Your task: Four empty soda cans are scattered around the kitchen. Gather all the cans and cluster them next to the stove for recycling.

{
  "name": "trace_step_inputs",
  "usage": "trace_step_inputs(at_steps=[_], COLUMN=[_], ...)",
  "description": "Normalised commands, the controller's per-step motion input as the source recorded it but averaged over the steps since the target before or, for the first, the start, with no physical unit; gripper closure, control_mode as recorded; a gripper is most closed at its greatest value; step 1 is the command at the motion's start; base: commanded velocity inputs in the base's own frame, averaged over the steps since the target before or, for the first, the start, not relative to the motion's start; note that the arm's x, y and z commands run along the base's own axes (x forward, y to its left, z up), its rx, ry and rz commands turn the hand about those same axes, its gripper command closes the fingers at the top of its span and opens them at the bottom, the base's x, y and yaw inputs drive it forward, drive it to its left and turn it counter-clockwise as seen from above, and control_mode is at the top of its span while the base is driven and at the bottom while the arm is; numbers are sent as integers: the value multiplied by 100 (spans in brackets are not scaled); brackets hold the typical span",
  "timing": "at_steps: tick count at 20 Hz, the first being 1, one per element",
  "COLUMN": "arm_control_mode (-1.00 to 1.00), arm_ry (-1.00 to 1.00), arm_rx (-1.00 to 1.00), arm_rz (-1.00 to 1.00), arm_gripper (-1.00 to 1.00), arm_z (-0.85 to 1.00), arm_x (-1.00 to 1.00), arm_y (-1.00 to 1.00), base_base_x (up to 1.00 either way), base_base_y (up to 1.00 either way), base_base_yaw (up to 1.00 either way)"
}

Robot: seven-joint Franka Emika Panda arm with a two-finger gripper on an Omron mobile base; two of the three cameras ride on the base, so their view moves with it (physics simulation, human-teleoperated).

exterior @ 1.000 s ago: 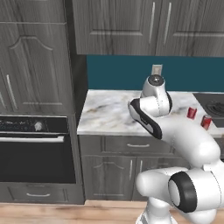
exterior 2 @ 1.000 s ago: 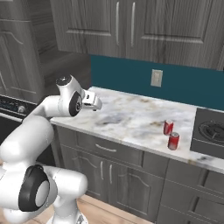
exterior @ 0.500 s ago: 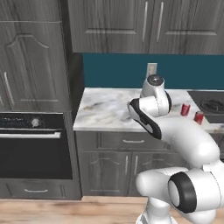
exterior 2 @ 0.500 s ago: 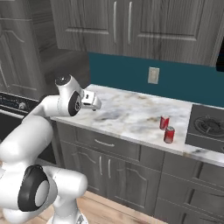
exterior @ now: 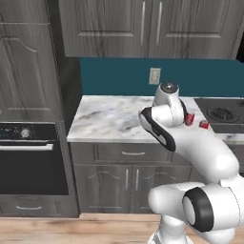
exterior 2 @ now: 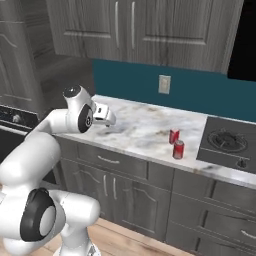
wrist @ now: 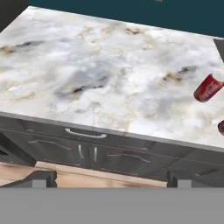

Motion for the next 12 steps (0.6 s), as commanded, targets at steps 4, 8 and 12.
trace_step_inputs(at_steps=[4,8,12], arm_control_mode=[100,100,100], arm_ry=[0,0,0], arm_rx=[0,0,0], arm_rz=[0,0,0], arm_gripper=[-100,-100,-100], arm_z=[0,0,0], arm_x=[0,0,0], arm_y=[0,0,0], base_base_x=[-18,-1,0], base_base_y=[-53,-37,-31], base_base_yaw=[-27,-38,-42])
